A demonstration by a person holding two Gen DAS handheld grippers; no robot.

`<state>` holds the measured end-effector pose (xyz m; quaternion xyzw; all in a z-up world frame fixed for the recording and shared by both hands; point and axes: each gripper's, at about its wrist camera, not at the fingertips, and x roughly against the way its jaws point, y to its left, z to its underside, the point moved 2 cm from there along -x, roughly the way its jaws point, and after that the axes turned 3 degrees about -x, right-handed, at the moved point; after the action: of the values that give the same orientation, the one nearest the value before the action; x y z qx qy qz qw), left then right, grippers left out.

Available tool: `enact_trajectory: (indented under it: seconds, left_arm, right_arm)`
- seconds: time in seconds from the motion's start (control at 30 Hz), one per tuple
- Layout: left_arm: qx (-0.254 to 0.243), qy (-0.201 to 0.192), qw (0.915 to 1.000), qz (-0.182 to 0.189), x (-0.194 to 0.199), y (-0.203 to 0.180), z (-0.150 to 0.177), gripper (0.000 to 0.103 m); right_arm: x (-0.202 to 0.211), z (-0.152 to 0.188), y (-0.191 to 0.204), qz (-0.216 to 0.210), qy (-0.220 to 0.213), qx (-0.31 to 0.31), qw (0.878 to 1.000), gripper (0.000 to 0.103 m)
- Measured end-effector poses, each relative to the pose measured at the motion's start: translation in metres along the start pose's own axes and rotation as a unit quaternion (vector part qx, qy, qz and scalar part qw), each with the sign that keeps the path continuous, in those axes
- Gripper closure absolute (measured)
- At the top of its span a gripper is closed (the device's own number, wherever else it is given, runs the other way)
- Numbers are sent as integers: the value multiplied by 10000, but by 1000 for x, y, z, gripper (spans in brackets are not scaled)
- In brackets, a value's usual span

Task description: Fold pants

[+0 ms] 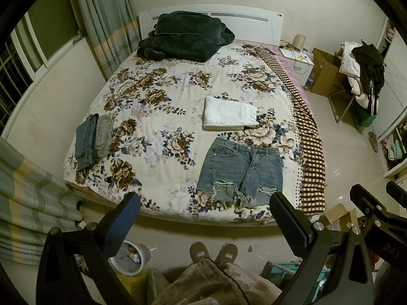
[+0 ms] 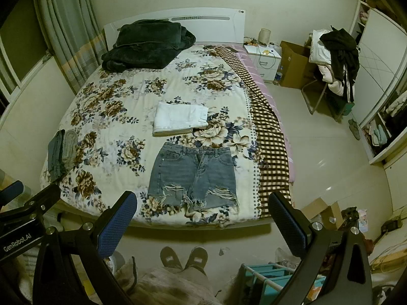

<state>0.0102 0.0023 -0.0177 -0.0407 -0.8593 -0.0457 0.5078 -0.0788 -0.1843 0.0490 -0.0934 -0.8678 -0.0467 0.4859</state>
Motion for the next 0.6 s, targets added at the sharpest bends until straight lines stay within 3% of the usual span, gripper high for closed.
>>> enact_trajectory:
  seconds: [0.6]
  left_arm:
    - [10, -25, 10000, -9, -2, 5, -1, 0]
  right_arm:
    - [-9, 3, 7, -11, 7, 10, 10000, 0]
